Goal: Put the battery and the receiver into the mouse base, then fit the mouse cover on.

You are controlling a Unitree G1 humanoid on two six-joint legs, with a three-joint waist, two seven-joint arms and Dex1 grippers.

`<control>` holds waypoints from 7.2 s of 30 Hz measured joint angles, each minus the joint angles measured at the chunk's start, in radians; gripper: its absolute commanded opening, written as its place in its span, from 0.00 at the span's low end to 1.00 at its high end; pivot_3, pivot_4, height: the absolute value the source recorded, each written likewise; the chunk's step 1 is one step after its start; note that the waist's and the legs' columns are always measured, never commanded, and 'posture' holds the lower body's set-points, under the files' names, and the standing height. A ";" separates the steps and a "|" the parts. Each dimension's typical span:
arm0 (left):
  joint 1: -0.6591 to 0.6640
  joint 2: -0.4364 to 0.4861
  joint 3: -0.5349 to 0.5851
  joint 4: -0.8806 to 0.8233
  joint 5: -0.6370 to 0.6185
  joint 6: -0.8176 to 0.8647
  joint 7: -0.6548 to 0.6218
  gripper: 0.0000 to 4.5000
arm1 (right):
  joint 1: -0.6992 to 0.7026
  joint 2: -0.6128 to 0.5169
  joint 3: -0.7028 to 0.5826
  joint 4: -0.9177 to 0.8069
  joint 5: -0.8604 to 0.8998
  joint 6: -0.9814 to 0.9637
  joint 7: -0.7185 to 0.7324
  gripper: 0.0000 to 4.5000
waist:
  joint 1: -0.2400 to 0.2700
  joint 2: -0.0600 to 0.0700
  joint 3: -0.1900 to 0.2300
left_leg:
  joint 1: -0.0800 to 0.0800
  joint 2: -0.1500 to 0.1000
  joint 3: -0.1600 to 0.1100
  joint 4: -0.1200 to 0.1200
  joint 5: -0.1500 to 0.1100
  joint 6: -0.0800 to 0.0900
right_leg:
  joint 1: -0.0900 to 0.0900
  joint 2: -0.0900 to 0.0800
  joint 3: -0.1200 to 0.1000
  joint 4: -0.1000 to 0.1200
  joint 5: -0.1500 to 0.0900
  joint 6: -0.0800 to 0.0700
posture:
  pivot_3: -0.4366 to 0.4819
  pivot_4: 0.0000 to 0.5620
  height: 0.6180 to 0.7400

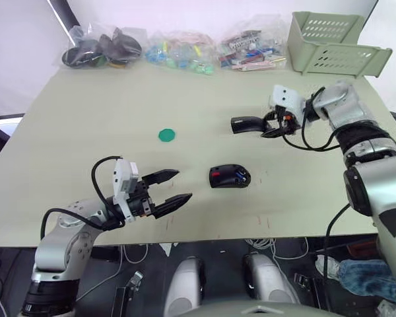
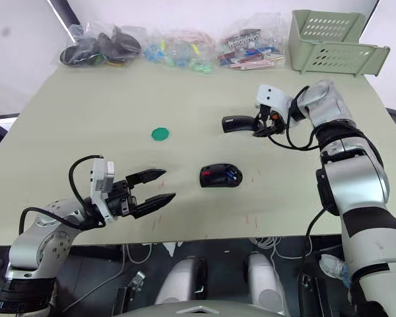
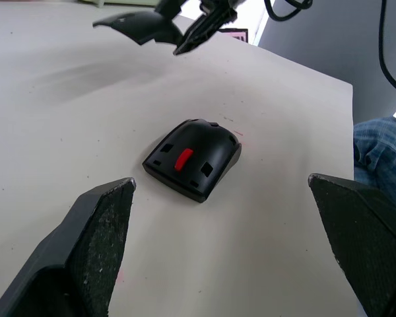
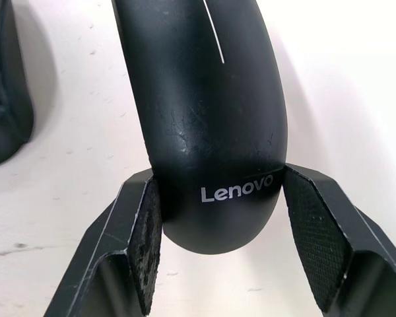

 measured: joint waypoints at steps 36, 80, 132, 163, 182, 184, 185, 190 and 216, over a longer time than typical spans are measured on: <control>0.116 0.084 0.192 0.120 -0.112 -0.098 -0.270 1.00 | 0.392 -0.114 0.422 -1.490 0.191 1.344 -0.322 0.56 | 0.017 0.000 0.000 | -0.012 0.000 0.000 -0.002 0.001 -0.002 | -0.015 -0.003 -0.003 0.002 -0.003 -0.005 | 0.48 0.27 1.00; 0.163 0.077 0.215 0.147 -0.097 -0.144 -0.276 1.00 | 0.338 -0.184 0.536 -1.385 0.285 1.208 -0.419 0.56 | 0.018 -0.001 -0.001 | -0.014 0.001 -0.001 0.005 0.001 -0.002 | -0.013 -0.003 -0.004 0.003 -0.003 -0.005 | 0.48 0.27 1.00; 0.149 0.049 0.199 0.175 -0.080 -0.151 -0.279 1.00 | 0.817 -0.125 -0.032 -1.366 0.643 0.701 -0.340 0.99 | 0.019 -0.003 -0.002 | -0.014 0.001 -0.001 0.007 0.002 -0.001 | -0.012 -0.001 -0.004 0.003 -0.003 -0.004 | 0.48 0.27 1.00; 0.125 0.062 0.180 0.173 -0.082 -0.126 -0.316 1.00 | 0.738 -0.029 0.031 -0.827 0.474 0.243 -0.195 0.83 | 0.021 -0.003 -0.002 | -0.013 0.002 -0.001 0.007 0.001 -0.002 | -0.011 0.003 -0.003 0.004 -0.002 -0.003 | 0.48 0.27 1.00; 0.121 0.062 0.180 0.173 -0.081 -0.128 -0.317 1.00 | 0.737 -0.026 0.030 -0.825 0.465 0.236 -0.185 0.52 | 0.020 -0.003 -0.002 | -0.013 0.002 -0.001 0.007 0.001 -0.002 | -0.011 0.003 -0.003 0.004 -0.002 -0.003 | 0.48 0.27 1.00; 0.121 0.062 0.179 0.173 -0.081 -0.129 -0.317 1.00 | 0.731 -0.027 0.030 -0.825 0.464 0.234 -0.177 0.52 | 0.020 -0.003 -0.002 | -0.013 0.002 -0.001 0.007 0.001 -0.002 | -0.011 0.003 -0.003 0.004 -0.002 -0.003 | 0.48 0.27 1.00; 0.121 0.062 0.180 0.173 -0.081 -0.129 -0.318 1.00 | 0.726 -0.027 0.030 -0.826 0.464 0.235 -0.176 0.52 | 0.020 -0.003 -0.002 | -0.013 0.002 -0.001 0.007 0.001 -0.001 | -0.011 0.003 -0.003 0.004 -0.002 -0.003 | 0.48 0.27 1.00; 0.121 0.065 0.180 0.173 -0.081 -0.129 -0.321 1.00 | 0.655 -0.053 0.032 -0.868 0.464 0.265 -0.142 0.52 | 0.021 -0.003 -0.002 | -0.013 0.002 -0.001 0.007 0.002 -0.002 | -0.011 0.003 -0.003 0.004 -0.002 -0.003 | 0.48 0.27 1.00; 0.152 0.067 0.180 0.173 -0.080 -0.134 -0.317 1.00 | 0.386 -0.105 0.265 -0.943 0.341 0.651 -0.073 0.52 | 0.022 -0.003 -0.002 | -0.014 0.002 -0.001 0.007 0.001 -0.002 | -0.012 0.001 -0.004 0.004 -0.002 -0.004 | 0.48 0.27 1.00</control>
